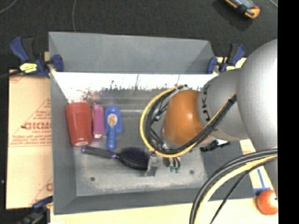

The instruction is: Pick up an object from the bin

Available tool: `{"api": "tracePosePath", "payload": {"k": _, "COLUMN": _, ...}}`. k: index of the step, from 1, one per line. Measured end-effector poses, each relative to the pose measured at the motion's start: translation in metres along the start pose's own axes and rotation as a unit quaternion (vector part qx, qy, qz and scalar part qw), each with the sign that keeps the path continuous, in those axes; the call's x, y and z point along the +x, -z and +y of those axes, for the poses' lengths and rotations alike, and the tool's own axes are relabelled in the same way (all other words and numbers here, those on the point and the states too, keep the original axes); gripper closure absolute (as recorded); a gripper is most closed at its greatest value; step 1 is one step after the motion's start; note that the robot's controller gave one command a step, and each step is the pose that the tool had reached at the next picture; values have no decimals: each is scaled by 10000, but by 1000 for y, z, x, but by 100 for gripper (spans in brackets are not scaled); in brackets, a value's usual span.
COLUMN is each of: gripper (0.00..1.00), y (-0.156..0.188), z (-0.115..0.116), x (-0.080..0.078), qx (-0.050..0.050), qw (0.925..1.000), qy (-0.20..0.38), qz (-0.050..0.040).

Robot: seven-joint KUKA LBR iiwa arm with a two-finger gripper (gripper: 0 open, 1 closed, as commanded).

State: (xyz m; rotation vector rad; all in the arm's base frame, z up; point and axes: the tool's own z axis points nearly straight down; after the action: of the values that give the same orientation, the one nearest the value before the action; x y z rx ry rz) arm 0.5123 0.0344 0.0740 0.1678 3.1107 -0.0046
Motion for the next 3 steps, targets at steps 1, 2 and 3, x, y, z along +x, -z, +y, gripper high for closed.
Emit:
{"api": "tracePosePath", "payload": {"k": 1, "gripper": 100, "y": 89, "z": -40, "x": -42, "qx": 9, "qw": 9957, "qy": 930, "qz": -29}}
{"api": "tracePosePath", "payload": {"k": 2, "gripper": 100, "y": 21, "z": 22, "x": 3, "qx": -22, "qw": 9999, "qy": 153, "qz": 45}}
{"api": "tracePosePath", "payload": {"k": 3, "gripper": 100, "y": 19, "z": -22, "x": -36, "qx": 10, "qw": 9987, "qy": 494, "qz": -100}}
